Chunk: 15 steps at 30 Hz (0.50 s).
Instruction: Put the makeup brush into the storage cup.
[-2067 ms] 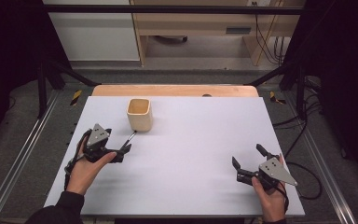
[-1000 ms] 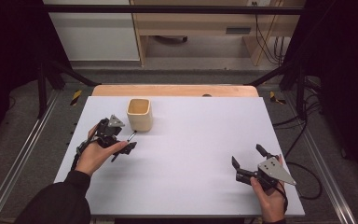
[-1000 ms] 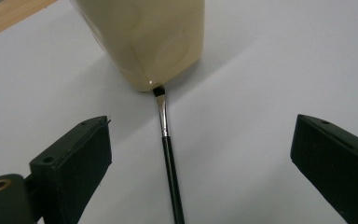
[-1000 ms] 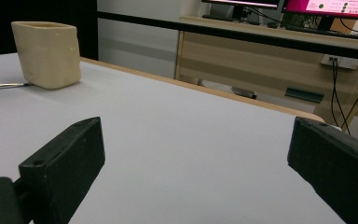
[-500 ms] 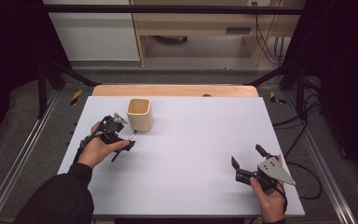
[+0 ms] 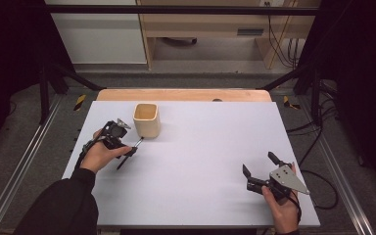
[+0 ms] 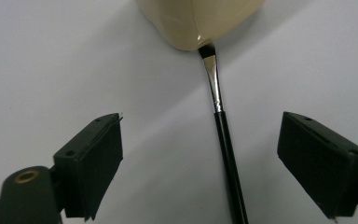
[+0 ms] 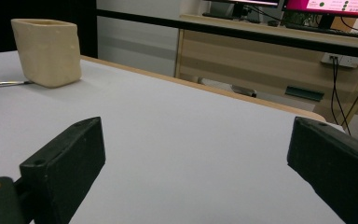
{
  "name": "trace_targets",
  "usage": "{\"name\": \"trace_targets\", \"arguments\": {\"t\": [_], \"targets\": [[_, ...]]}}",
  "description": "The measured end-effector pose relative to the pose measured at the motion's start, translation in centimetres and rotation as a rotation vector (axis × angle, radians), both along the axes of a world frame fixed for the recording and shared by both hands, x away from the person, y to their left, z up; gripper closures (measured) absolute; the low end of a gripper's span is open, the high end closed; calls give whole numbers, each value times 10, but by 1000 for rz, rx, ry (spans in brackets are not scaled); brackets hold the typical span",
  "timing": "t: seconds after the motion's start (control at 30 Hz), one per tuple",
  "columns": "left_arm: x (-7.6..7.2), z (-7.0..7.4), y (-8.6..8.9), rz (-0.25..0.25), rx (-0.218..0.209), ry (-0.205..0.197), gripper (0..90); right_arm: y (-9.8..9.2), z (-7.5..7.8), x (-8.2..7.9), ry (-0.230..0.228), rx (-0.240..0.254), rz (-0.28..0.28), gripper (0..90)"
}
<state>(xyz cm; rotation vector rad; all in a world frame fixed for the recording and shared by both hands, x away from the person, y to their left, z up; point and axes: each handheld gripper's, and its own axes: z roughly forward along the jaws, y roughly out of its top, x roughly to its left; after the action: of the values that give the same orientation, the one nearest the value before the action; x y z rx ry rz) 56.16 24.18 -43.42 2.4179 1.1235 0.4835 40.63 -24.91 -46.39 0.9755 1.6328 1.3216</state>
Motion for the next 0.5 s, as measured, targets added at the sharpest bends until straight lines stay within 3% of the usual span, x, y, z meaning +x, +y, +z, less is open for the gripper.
{"name": "trace_targets", "arguments": {"t": [0.5], "targets": [[0,-6,-3,-11,7,83,440,2,0,0,1,-15,-4,43]]}}
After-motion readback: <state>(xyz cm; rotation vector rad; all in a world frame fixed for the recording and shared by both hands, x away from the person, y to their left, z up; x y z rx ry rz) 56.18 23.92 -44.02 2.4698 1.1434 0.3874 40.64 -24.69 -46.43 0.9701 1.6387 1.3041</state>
